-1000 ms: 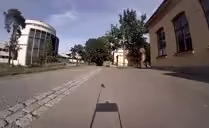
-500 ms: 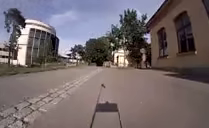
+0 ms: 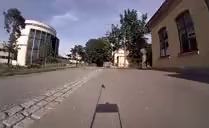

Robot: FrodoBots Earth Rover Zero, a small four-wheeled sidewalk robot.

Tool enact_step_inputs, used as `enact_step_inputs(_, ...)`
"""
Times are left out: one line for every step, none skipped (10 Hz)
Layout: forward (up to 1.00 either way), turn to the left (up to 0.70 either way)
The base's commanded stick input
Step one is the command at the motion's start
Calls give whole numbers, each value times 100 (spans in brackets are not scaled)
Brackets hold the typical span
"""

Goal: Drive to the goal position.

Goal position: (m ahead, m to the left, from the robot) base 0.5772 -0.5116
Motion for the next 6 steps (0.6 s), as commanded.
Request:
enact_step_inputs(45,0)
enact_step_inputs(45,0)
enact_step_inputs(45,0)
enact_step_inputs(45,0)
enact_step_inputs(45,0)
enact_step_inputs(45,0)
